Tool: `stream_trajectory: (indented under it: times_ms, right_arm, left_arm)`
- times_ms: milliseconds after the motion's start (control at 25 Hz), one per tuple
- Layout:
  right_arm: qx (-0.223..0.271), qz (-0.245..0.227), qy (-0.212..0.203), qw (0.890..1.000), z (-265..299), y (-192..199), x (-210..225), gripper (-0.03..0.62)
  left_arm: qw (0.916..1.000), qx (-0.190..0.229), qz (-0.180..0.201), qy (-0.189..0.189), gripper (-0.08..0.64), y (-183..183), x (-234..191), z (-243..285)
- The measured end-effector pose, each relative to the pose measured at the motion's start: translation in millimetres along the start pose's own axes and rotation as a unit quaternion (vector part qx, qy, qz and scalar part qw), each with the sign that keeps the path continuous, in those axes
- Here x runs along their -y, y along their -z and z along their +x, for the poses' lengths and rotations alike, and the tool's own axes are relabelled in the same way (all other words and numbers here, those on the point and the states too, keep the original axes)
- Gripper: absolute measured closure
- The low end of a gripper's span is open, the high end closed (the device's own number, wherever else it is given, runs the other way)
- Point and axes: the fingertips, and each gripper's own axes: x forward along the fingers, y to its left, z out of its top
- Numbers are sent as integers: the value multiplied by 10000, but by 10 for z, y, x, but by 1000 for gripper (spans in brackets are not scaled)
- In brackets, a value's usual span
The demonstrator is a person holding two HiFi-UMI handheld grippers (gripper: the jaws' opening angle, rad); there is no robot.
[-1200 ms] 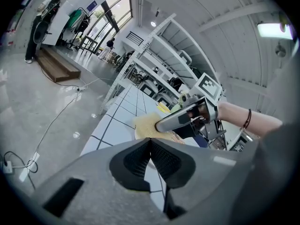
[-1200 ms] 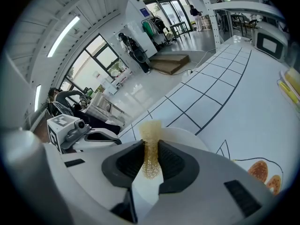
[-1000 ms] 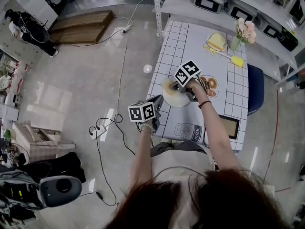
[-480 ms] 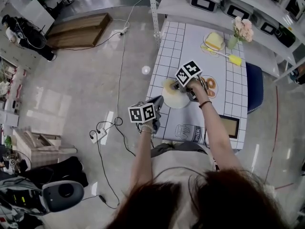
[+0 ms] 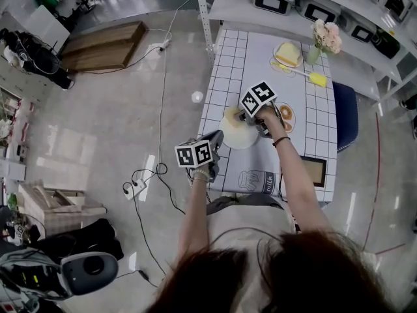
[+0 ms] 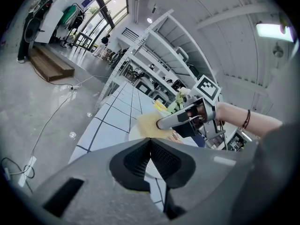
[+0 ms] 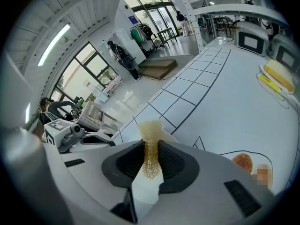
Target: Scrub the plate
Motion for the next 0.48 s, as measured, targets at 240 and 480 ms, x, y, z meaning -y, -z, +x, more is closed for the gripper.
stream_trajectory:
  times_ms: [240, 480]
  right_arm:
    - [12, 88, 4, 10000, -39, 14, 41, 512]
    - [-37, 165, 48, 9998, -88, 55, 87, 512]
  left_arm:
    - [10000, -6, 5, 23, 549, -10, 24, 23]
    - [10000, -52, 16, 43, 549, 8, 53, 38]
